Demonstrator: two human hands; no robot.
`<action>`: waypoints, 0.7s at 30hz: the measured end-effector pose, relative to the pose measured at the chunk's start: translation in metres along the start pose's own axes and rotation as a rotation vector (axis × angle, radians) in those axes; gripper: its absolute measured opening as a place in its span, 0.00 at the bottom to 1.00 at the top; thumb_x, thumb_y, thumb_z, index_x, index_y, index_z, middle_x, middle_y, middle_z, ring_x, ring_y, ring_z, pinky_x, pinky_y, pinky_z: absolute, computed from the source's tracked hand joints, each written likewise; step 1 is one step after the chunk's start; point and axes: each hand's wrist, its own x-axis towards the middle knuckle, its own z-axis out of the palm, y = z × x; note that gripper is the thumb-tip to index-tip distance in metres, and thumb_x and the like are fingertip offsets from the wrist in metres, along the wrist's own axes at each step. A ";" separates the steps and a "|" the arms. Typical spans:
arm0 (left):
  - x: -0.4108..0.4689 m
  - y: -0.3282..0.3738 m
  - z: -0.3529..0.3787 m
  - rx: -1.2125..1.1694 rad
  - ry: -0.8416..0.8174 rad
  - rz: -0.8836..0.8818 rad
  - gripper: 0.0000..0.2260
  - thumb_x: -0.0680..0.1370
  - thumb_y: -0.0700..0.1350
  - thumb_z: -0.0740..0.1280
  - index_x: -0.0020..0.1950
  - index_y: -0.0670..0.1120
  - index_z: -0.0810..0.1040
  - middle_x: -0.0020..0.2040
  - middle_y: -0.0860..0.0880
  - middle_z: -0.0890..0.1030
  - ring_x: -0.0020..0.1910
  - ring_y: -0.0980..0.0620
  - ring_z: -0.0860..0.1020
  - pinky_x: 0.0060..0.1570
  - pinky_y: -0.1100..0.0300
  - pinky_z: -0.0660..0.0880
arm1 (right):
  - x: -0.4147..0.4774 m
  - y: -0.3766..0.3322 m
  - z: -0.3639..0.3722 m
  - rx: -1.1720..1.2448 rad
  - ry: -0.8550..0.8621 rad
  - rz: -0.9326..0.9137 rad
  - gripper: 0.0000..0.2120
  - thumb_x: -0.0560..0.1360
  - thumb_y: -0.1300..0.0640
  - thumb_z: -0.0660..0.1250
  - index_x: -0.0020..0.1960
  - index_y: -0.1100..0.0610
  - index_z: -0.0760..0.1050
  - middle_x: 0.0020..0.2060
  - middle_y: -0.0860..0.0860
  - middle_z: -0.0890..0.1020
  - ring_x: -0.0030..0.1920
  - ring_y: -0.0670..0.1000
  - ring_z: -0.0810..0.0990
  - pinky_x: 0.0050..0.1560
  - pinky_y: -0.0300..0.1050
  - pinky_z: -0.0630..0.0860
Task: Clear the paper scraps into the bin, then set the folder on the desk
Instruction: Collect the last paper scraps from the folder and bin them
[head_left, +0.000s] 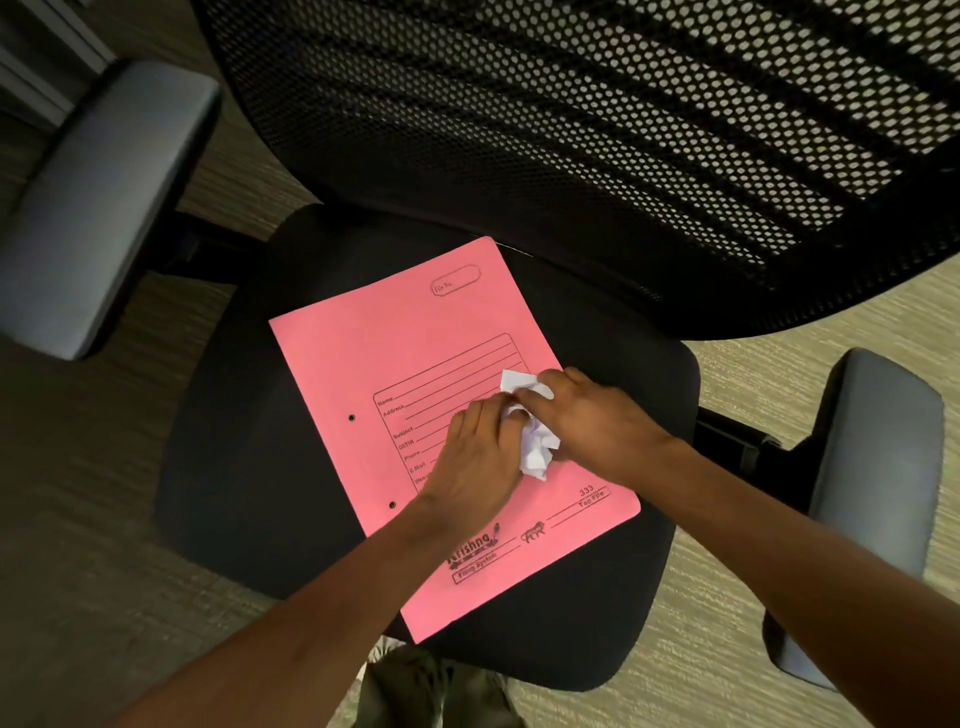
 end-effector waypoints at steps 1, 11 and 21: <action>0.002 -0.001 -0.002 -0.012 0.002 0.010 0.26 0.64 0.43 0.79 0.55 0.41 0.68 0.50 0.38 0.80 0.47 0.42 0.79 0.43 0.50 0.77 | 0.000 0.000 0.001 0.021 0.014 -0.001 0.27 0.71 0.57 0.72 0.68 0.58 0.70 0.59 0.61 0.77 0.54 0.61 0.78 0.46 0.53 0.80; 0.019 0.000 -0.023 -0.160 0.050 0.033 0.17 0.60 0.27 0.75 0.46 0.36 0.76 0.37 0.38 0.78 0.35 0.41 0.77 0.27 0.57 0.74 | 0.006 0.008 0.009 0.382 0.265 -0.020 0.07 0.63 0.67 0.76 0.39 0.64 0.81 0.33 0.60 0.83 0.32 0.59 0.82 0.34 0.54 0.82; 0.009 -0.020 -0.050 -0.205 0.080 0.007 0.27 0.57 0.23 0.74 0.52 0.38 0.72 0.42 0.37 0.78 0.40 0.40 0.77 0.29 0.51 0.77 | 0.025 -0.017 -0.012 0.447 0.468 -0.181 0.02 0.63 0.66 0.69 0.34 0.65 0.79 0.28 0.58 0.80 0.27 0.55 0.79 0.29 0.46 0.79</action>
